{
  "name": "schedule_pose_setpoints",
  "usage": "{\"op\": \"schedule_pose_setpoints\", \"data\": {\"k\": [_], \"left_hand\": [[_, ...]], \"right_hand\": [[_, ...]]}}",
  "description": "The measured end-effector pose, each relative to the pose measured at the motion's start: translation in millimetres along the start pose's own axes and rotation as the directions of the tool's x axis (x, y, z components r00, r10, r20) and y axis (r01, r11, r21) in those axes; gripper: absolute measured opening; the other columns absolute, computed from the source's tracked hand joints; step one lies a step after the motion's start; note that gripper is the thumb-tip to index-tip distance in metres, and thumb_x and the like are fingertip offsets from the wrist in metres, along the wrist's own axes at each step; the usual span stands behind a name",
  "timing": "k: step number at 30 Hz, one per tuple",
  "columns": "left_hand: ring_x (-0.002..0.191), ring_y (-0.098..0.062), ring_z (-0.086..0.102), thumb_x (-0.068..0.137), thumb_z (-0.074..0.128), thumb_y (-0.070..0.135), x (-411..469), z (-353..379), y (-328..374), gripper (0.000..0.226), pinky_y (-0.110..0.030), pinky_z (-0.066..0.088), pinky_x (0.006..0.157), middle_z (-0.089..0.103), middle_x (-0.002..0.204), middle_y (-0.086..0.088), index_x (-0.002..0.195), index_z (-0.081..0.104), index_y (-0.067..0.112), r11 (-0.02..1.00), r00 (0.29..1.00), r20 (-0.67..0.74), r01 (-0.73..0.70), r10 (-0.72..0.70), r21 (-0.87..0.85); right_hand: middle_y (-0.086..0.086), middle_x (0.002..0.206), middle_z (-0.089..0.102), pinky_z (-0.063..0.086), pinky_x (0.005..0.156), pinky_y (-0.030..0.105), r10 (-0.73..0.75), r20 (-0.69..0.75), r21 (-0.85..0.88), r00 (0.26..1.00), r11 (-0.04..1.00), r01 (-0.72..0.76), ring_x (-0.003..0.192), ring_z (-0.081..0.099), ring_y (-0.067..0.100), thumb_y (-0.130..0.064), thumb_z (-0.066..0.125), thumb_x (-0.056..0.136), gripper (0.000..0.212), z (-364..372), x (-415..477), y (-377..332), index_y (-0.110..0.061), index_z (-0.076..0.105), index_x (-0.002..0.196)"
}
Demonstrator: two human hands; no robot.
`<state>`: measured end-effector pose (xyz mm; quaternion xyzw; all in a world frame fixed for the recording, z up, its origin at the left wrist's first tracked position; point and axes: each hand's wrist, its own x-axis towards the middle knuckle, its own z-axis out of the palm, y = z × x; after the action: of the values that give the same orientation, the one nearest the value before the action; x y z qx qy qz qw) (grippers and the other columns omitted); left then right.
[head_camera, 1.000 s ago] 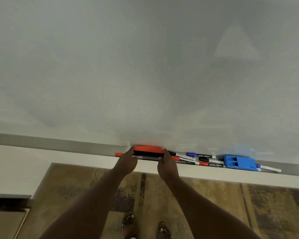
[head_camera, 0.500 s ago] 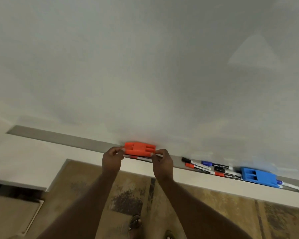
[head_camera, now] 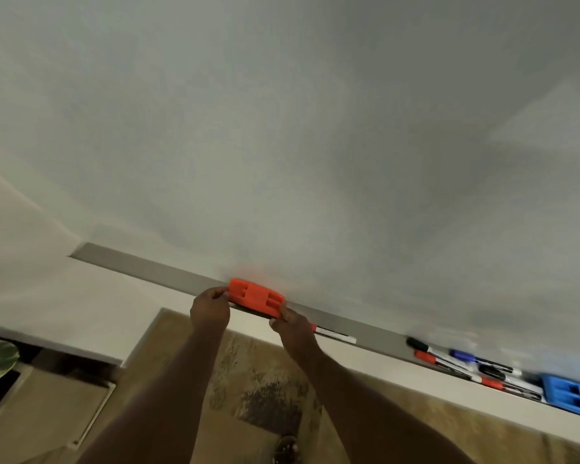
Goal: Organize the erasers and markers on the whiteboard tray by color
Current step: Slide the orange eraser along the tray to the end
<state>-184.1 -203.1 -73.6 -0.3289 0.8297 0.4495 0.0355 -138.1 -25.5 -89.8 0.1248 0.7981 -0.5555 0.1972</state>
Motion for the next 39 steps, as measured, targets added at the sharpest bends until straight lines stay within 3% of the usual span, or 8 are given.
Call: {"op": "schedule_pose_setpoints", "data": {"k": [6,11,15,18,21,30,35,39], "left_hand": [[0.119,-0.037,0.059,0.088,0.044,0.007,13.1,-0.6,-9.0,0.042,-0.038,0.044,0.101,0.065,0.127,-0.017,0.124,0.064,0.013,0.949,0.988,0.146,-0.090,0.047,0.302],[0.145,-0.041,0.026,0.087,0.036,0.000,12.4,-2.7,-13.0,0.068,-0.050,0.025,0.118,0.024,0.158,-0.022,0.152,0.026,0.017,0.906,0.938,0.329,-0.046,-0.105,0.421],[0.152,-0.035,0.003,0.090,0.034,0.002,4.5,2.3,-12.1,0.072,-0.053,0.008,0.122,0.002,0.165,-0.013,0.156,0.007,0.012,0.900,0.921,0.367,-0.045,-0.131,0.434],[0.150,-0.032,0.017,0.085,0.041,0.004,-1.0,3.6,-12.7,0.068,-0.053,0.017,0.121,0.023,0.160,-0.013,0.151,0.025,0.006,0.900,0.958,0.285,-0.091,-0.038,0.427],[0.113,-0.039,0.060,0.078,0.043,0.010,-8.5,1.3,-6.9,0.034,-0.050,0.048,0.099,0.065,0.115,-0.016,0.107,0.061,0.012,0.932,0.977,0.202,-0.139,0.073,0.335],[0.114,-0.030,0.063,0.085,0.051,0.024,-83.8,49.2,40.4,0.030,-0.038,0.046,0.097,0.068,0.121,-0.005,0.112,0.067,0.022,0.910,0.956,0.222,-0.257,0.190,0.326],[0.118,-0.028,0.060,0.084,0.051,0.019,-142.7,94.1,64.2,0.036,-0.036,0.044,0.103,0.066,0.126,-0.003,0.116,0.066,0.022,0.892,0.899,0.343,-0.369,0.271,0.260],[0.119,-0.029,0.059,0.086,0.050,0.022,-191.6,136.8,79.9,0.036,-0.036,0.044,0.104,0.065,0.128,-0.003,0.119,0.066,0.024,0.878,0.866,0.412,-0.406,0.283,0.252]], "right_hand": [[0.012,0.139,0.058,0.042,0.092,0.029,0.079,0.114,-0.066,0.990,0.995,-0.072,0.115,0.056,0.024,-0.033,0.061,0.091,0.061,16.9,8.9,-8.5,-0.022,0.044,0.148],[0.018,0.155,0.040,0.037,0.101,0.031,0.151,0.160,-0.186,0.976,0.975,-0.120,0.139,0.044,0.035,-0.035,0.064,0.089,0.074,20.4,16.1,-15.5,-0.018,0.032,0.154],[0.011,0.152,0.044,0.039,0.096,0.032,0.178,0.187,-0.144,0.966,0.978,-0.152,0.132,0.049,0.031,-0.032,0.067,0.086,0.080,17.9,14.7,-17.0,-0.026,0.026,0.154],[0.010,0.122,0.060,0.043,0.084,0.033,0.167,0.123,-0.071,0.978,0.985,-0.159,0.103,0.057,0.025,-0.030,0.067,0.085,0.068,13.7,8.2,-15.1,-0.021,0.040,0.147],[0.007,0.148,0.050,0.037,0.108,0.031,0.174,0.028,-0.017,0.984,0.985,-0.173,0.134,0.049,0.024,-0.030,0.068,0.087,0.067,-3.0,-4.2,-12.3,-0.015,0.044,0.148],[0.007,0.145,0.056,0.035,0.114,0.027,0.118,-0.193,0.045,0.974,0.993,-0.111,0.136,0.051,0.021,-0.026,0.071,0.088,0.049,-96.6,-56.8,-2.1,-0.010,0.062,0.134],[0.004,0.137,0.063,0.039,0.094,0.015,0.094,-0.290,0.040,0.952,0.996,-0.086,0.127,0.058,0.020,-0.027,0.069,0.088,0.043,-160.8,-90.4,17.1,-0.014,0.067,0.128],[0.007,0.125,0.069,0.051,0.096,0.027,0.098,-0.372,0.069,0.923,0.995,-0.077,0.111,0.067,0.023,-0.026,0.070,0.086,0.040,-216.9,-118.6,46.8,-0.014,0.069,0.124]]}}
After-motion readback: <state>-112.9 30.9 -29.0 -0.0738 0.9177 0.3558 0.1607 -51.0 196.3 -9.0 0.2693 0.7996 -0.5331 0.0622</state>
